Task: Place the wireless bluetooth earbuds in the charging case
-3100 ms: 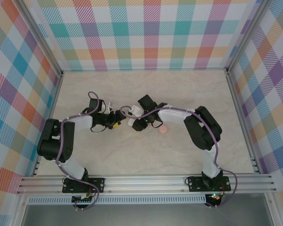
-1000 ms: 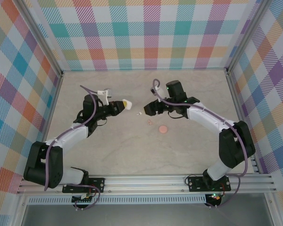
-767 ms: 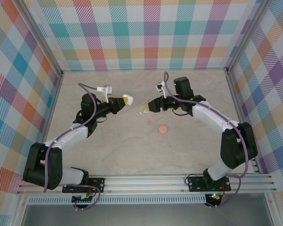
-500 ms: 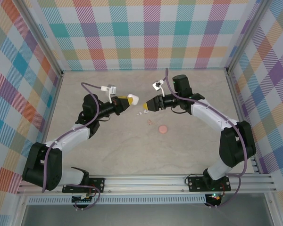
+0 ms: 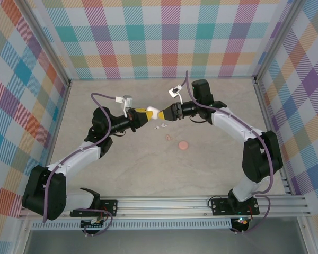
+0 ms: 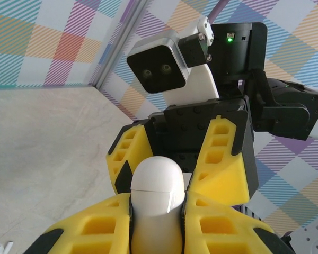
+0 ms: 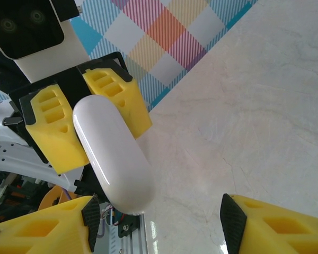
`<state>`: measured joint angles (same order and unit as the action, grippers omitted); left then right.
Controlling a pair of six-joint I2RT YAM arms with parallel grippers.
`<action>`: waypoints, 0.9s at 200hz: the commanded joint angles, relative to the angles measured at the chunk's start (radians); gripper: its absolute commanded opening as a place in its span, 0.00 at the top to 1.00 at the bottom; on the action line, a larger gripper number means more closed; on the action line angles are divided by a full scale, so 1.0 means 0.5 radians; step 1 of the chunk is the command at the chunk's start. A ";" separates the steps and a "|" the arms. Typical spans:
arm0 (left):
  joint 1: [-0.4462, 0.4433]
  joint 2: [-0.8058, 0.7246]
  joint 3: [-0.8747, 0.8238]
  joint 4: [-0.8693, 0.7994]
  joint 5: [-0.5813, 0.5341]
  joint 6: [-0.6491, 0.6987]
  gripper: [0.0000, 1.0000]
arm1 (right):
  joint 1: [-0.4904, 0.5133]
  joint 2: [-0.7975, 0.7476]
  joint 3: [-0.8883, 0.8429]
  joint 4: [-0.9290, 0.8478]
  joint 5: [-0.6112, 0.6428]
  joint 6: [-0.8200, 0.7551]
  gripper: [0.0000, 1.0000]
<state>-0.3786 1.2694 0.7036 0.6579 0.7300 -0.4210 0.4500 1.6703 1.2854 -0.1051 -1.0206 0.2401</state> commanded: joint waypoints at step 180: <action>-0.053 0.127 0.310 -0.465 0.417 0.196 0.72 | 0.064 -0.020 0.230 -0.377 -0.107 -0.336 0.77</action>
<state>-0.3866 1.3033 0.8059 0.5133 0.8223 -0.3756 0.4641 1.6711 1.3602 -0.2550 -1.0649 0.1204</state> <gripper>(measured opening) 0.271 0.259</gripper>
